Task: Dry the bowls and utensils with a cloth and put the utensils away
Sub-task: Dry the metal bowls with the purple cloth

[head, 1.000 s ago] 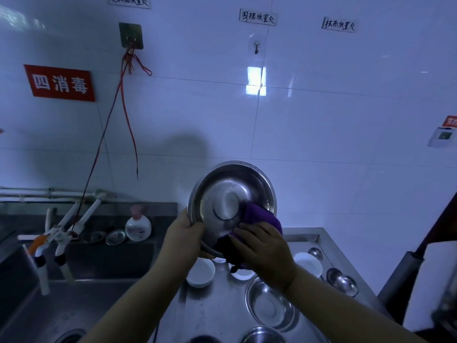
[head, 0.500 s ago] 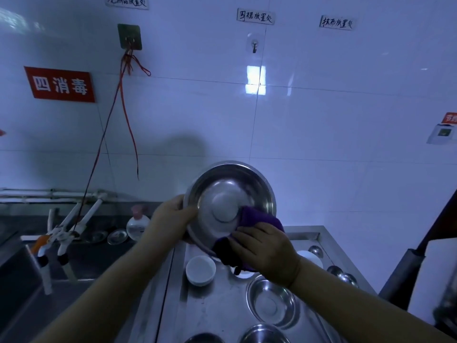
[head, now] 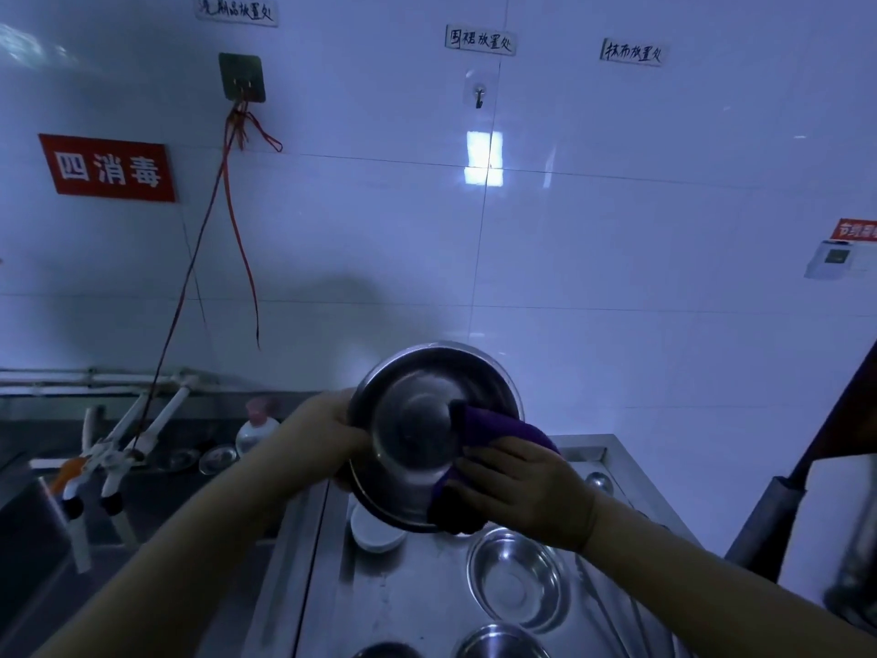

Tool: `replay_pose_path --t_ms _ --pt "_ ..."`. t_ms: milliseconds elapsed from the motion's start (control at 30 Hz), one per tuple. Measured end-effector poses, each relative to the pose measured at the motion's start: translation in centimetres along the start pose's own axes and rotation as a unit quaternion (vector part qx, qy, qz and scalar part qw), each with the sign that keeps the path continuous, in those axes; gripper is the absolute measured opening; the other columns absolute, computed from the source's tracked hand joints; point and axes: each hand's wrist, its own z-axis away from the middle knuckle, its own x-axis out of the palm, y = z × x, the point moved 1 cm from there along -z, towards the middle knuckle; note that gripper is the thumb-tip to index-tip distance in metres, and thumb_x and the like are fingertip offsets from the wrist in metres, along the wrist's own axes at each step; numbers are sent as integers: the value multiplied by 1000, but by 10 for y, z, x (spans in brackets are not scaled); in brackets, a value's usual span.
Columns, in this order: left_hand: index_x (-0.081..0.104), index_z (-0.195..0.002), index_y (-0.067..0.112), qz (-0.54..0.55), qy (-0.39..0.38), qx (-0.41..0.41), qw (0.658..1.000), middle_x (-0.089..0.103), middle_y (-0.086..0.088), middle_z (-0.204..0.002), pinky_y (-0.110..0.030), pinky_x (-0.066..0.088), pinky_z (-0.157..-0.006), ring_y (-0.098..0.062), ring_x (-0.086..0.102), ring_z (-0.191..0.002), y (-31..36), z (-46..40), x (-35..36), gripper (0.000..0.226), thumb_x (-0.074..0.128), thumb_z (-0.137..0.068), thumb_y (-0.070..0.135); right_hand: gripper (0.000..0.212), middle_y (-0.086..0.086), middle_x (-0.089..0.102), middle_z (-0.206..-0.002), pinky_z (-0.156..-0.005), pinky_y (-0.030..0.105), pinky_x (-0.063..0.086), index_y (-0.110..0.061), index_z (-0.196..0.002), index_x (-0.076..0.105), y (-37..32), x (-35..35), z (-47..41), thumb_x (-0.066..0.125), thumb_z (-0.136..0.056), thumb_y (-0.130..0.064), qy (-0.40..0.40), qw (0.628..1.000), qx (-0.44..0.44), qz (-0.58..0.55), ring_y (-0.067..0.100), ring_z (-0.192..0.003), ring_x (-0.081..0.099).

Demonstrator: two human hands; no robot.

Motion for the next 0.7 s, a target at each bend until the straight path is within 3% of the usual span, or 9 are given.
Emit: replay_pose_path --t_ms 67,133,267,333,467,567,700 --pt "66 -68 21 38 62 1 997 67 -4 -57 -26 48 -43 -18 63 -50 3 2 4 12 67 -63 10 10 5 73 -98 -83 32 52 -13 -91 75 0 -2 -2 67 -88 -10 10 1000 24 11 21 -89 68" --pt "64 -76 24 83 152 -6 985 69 -3 -71 -33 54 -55 -21 66 -66 3 10 26 20 68 -71 5 9 5 73 -95 -78 32 52 -12 -91 75 -10 1 -9 65 -89 -11 29 997 65 23 21 -86 68" --pt "60 -91 17 272 187 -23 943 71 -9 -81 -31 57 -57 -24 70 -73 -4 32 80 16 63 -83 4 13 7 73 -93 -74 33 54 -10 -96 73 -37 14 -24 65 -91 -18 57 983 169 40 21 -86 68" --pt "61 -90 16 289 208 -31 934 71 -11 -81 -36 58 -62 -25 69 -74 -8 30 84 15 58 -85 2 14 8 72 -95 -74 33 54 -9 -100 72 -47 19 -24 68 -89 -17 47 981 182 45 21 -89 68" --pt "59 -90 14 204 166 -16 965 64 -12 -69 -21 45 -42 -19 57 -52 -14 21 72 26 50 -81 -9 16 8 72 -101 -74 33 52 -8 -104 71 -45 21 -8 66 -91 -13 35 990 135 27 22 -94 68" --pt "59 -88 15 85 111 -8 990 67 -12 -75 -30 53 -47 -25 65 -58 -16 13 53 27 49 -79 -9 14 6 72 -103 -78 31 52 -10 -104 71 -31 16 5 65 -91 -12 6 998 69 7 21 -94 67" --pt "62 -75 19 -22 49 13 998 67 -6 -61 -20 49 -42 -17 65 -50 -13 -2 20 25 55 -78 -5 10 5 73 -97 -89 32 51 -14 -95 74 -7 3 12 67 -89 -11 -13 1000 -1 2 21 -92 67"
